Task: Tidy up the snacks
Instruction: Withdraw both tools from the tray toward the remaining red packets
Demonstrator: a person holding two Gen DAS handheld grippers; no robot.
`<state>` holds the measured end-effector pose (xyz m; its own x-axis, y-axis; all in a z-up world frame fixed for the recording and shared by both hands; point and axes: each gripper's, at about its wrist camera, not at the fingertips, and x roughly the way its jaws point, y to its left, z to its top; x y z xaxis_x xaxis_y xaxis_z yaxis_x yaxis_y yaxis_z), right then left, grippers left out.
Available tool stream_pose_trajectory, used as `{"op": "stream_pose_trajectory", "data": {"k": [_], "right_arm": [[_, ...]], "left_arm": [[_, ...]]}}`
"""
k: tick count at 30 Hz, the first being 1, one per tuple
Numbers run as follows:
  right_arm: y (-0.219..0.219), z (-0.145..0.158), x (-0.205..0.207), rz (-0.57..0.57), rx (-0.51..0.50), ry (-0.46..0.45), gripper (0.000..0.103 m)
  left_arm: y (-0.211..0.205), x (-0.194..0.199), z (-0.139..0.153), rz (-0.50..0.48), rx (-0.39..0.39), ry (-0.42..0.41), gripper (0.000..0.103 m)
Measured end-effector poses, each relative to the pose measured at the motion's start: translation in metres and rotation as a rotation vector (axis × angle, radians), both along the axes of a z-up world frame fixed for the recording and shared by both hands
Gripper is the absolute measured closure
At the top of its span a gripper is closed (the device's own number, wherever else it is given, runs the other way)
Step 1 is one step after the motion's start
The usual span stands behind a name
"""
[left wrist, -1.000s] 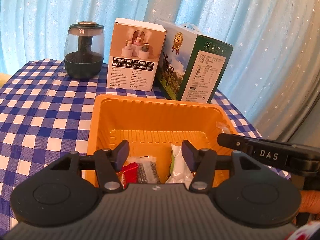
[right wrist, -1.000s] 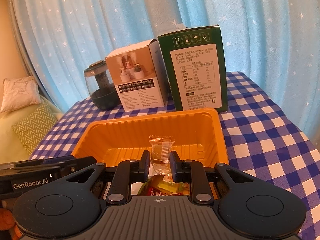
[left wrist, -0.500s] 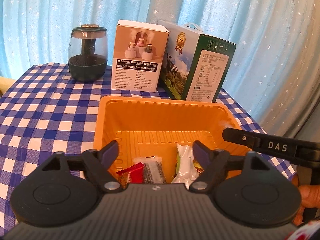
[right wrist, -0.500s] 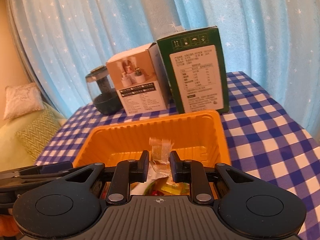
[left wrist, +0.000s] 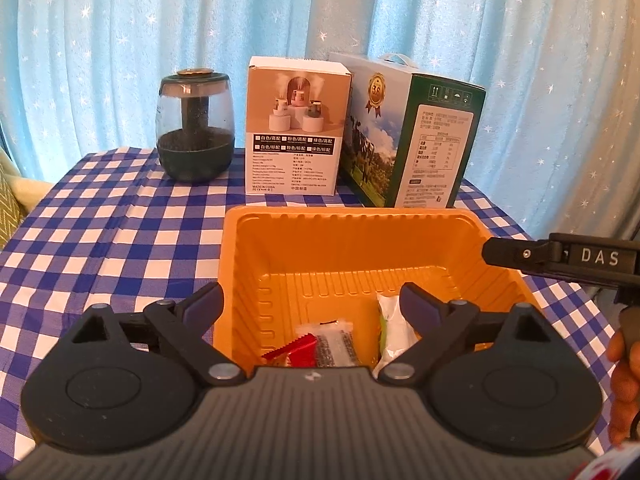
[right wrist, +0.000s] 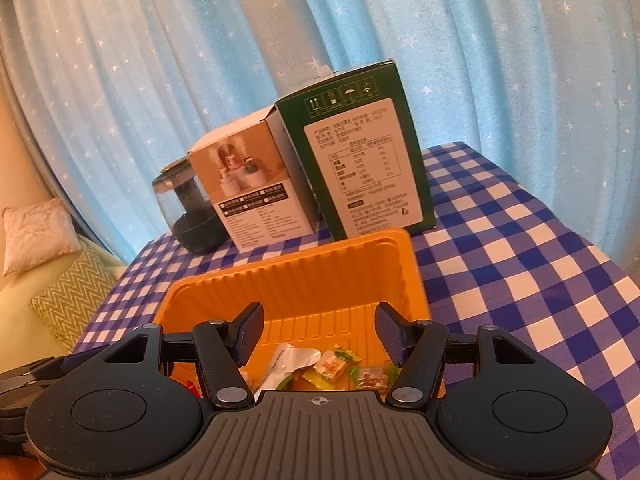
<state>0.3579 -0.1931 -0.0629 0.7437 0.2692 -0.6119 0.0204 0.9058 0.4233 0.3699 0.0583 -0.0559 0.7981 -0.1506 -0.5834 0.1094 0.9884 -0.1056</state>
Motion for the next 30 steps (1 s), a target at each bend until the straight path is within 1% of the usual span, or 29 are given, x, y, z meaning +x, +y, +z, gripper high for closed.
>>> {"op": "stream_pose_trajectory", "data": {"k": [6,15,20,30], "right_arm": [[-0.005,0.004,-0.005,-0.03,-0.015,-0.016,0.041],[-0.012,0.028,-0.031,-0.072,-0.046,-0.09,0.041],[-0.02,0.034,-0.055,-0.083,-0.047,-0.086,0.041],[-0.024,0.047,-0.114,-0.073,-0.057,-0.072,0.041]], "left_arm": [[0.0,-0.007,0.002,-0.004,0.018,-0.026,0.008],[-0.001,-0.033,0.02,-0.011,0.014,-0.087,0.008],[0.002,-0.06,0.026,-0.017,-0.035,-0.095,0.006],[0.003,-0.133,0.026,-0.024,-0.065,-0.081,0.006]]}}
